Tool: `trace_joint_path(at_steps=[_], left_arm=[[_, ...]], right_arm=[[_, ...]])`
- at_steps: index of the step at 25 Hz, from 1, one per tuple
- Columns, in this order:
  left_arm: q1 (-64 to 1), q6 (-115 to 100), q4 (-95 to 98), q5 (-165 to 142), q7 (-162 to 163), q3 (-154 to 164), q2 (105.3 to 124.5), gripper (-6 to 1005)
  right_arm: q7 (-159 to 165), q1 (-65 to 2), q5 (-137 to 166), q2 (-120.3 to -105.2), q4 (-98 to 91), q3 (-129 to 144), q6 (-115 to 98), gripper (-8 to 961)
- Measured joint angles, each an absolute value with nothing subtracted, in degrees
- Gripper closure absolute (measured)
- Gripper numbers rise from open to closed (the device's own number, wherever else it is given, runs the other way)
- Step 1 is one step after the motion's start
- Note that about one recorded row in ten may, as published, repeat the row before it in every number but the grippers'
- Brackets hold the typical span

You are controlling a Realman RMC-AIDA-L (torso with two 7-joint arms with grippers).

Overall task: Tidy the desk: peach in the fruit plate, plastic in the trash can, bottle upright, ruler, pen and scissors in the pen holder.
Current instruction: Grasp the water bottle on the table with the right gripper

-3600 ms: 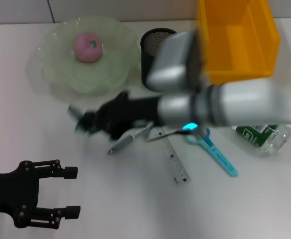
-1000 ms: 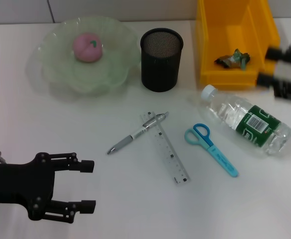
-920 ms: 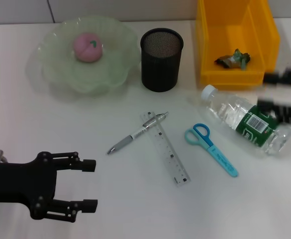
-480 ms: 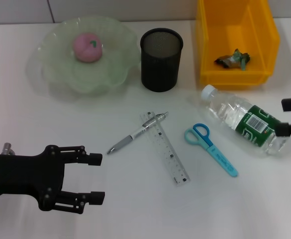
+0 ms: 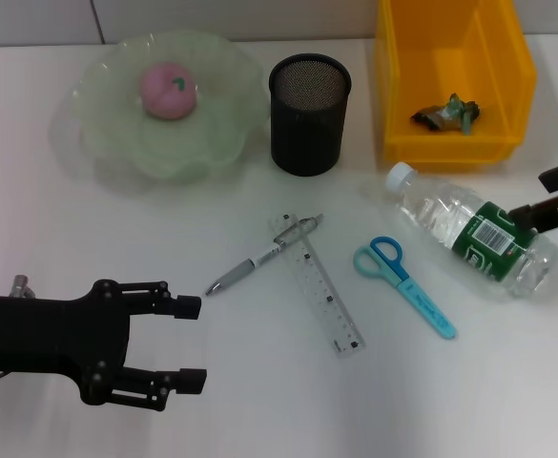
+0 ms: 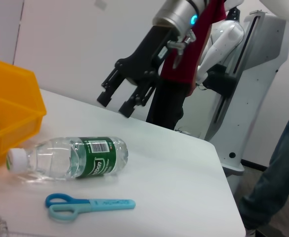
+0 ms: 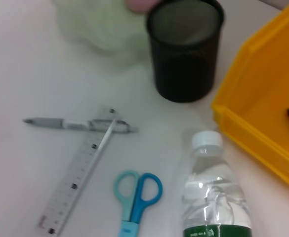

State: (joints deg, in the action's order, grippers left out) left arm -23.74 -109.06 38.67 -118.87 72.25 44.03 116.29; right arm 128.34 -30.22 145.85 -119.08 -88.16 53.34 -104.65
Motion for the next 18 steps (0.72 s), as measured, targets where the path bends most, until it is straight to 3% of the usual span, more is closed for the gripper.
trace_joint_path(at_steps=[18], left_arm=[[-23.7,-108.2,38.7,-119.2,72.0,44.0,116.38,172]], right_arm=[[136.2,-33.1,153.6,-119.34,-77.3,69.2,-89.9,155]])
